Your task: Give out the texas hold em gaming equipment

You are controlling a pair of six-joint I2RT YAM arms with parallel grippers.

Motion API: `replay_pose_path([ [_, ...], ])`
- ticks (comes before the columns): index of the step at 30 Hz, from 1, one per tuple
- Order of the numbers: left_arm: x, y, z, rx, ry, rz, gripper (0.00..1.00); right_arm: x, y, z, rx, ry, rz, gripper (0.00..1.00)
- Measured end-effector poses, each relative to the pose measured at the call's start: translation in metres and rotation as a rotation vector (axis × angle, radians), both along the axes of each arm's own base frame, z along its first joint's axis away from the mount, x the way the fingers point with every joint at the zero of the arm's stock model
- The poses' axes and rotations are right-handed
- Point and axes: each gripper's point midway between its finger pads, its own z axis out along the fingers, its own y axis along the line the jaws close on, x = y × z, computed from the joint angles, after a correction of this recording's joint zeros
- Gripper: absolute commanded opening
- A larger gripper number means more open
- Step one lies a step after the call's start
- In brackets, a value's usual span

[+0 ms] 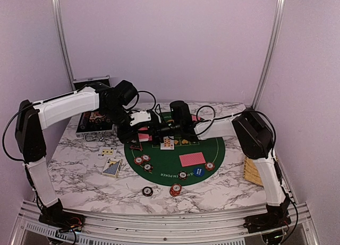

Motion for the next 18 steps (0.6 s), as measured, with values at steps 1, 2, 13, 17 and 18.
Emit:
replay_pose_path([
  [1,0.0,0.001,-0.001,0.002,0.002,0.001,0.0,0.0,-0.002,-0.001,-0.008,0.0,-0.001,0.71],
  [2,-0.001,0.001,-0.001,0.004,0.004,0.0,0.0,0.0,-0.003,0.0,-0.014,-0.004,-0.001,0.7],
  [13,0.002,0.005,-0.002,0.005,0.007,0.014,0.0,0.002,-0.023,0.006,-0.03,-0.003,-0.016,0.6],
  [17,0.005,0.008,-0.002,0.004,0.007,0.022,0.0,0.001,-0.029,0.007,-0.034,0.009,-0.02,0.56],
  [18,0.005,0.008,-0.002,0.004,0.007,0.023,0.0,0.001,-0.03,0.008,-0.033,0.009,-0.021,0.54],
])
